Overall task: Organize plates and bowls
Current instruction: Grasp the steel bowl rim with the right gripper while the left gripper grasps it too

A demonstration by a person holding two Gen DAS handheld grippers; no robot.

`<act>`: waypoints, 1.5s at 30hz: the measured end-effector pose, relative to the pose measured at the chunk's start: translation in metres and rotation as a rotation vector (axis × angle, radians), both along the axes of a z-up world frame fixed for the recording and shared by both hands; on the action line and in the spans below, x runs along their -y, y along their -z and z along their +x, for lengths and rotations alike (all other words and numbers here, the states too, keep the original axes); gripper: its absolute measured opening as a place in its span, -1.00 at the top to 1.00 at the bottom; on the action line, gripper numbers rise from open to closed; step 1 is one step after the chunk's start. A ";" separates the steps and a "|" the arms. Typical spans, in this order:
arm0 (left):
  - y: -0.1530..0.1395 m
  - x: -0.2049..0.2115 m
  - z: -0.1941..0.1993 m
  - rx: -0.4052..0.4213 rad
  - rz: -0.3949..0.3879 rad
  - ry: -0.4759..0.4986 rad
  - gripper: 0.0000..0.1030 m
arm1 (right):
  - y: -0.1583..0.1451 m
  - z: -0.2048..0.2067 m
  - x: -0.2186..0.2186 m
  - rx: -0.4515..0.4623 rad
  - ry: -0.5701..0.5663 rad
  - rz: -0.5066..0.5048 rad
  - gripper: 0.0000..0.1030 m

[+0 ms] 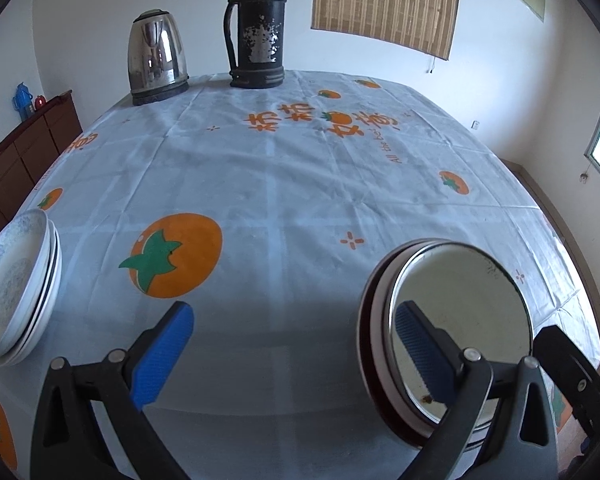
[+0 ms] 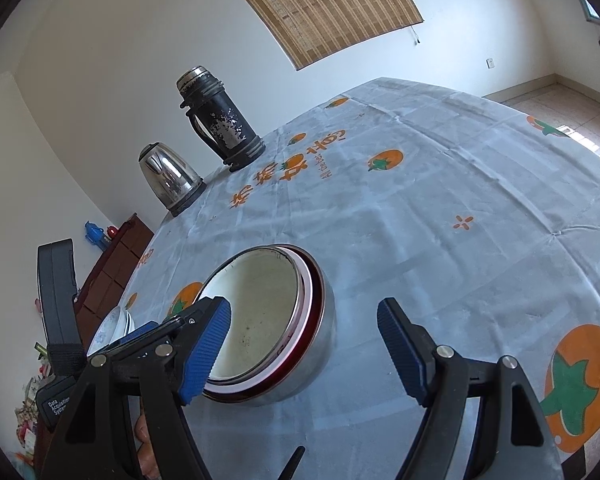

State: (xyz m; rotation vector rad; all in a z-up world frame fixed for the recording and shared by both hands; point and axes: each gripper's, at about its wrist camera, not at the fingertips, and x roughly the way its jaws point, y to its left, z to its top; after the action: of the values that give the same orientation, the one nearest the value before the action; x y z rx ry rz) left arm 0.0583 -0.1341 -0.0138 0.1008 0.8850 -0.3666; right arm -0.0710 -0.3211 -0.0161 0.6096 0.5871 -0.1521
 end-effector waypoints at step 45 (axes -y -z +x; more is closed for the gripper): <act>0.023 0.016 0.002 -0.178 -0.204 0.103 0.49 | 0.029 0.033 -0.001 -0.122 -0.019 0.099 0.07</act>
State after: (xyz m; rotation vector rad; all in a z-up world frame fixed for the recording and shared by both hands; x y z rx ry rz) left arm 0.0601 -0.1504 -0.0365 -0.0760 1.0154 -0.5670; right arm -0.0385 -0.3202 -0.0453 0.6943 0.7214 -0.1438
